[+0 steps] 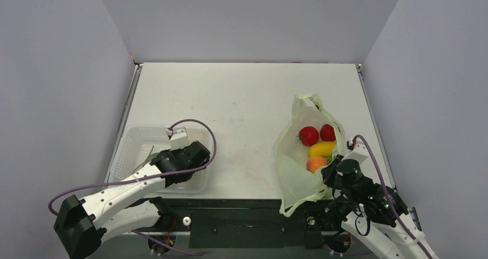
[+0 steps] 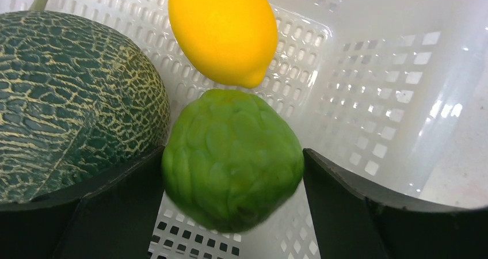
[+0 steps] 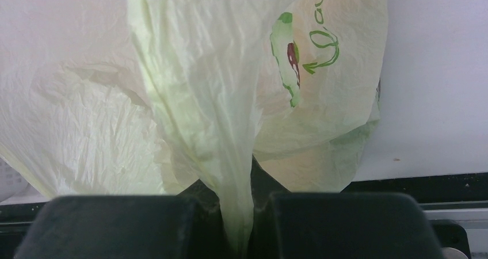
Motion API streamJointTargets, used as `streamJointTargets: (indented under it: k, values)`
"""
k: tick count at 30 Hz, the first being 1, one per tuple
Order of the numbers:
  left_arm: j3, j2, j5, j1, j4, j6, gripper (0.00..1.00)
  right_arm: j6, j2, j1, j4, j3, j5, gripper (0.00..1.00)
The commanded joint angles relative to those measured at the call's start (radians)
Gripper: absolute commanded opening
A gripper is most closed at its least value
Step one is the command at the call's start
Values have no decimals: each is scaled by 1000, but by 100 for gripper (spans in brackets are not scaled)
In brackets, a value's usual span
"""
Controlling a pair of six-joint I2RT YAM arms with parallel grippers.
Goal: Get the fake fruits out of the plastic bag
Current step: Place the fake fruit in the bin.
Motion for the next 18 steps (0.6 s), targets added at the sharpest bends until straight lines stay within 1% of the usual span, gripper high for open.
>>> streamJointTargets:
  k: [1,2,5,8,9,10,12,13,14,15,16,17,18]
  values:
    - [38,-57,41,5,8,9,85,-35,-9,-32,49,-2,-26,0]
    - [53,-76,50,5,3,13,88,-38,-8,-34,51,-2,-29,0]
    - [82,-128,64,5,-1,55,93,-43,-6,-43,53,-3,-37,0]
    - [145,-161,77,5,-26,99,93,-47,-9,-47,53,-2,-40,0]
    - [158,-187,111,5,-13,119,93,-48,-10,-48,53,-2,-42,0]
    - [180,-201,140,5,6,174,93,-47,-10,-47,54,-2,-43,0]
    - [197,-245,245,5,96,239,92,-48,-10,-47,53,-2,-44,0]
    - [196,-271,327,5,184,256,91,-49,-7,-48,53,-2,-45,0]
    - [187,-282,372,4,286,277,90,-50,-5,-47,54,-2,-46,0]
    - [179,-293,460,5,335,282,88,-50,-3,-47,53,-2,-46,0]
    - [160,-293,502,5,439,287,86,-49,-1,-47,53,-2,-47,0]
    - [153,-280,581,5,484,286,84,-49,1,-47,54,-2,-47,0]
    - [138,-265,613,5,576,275,81,-50,2,-48,54,-2,-47,0]
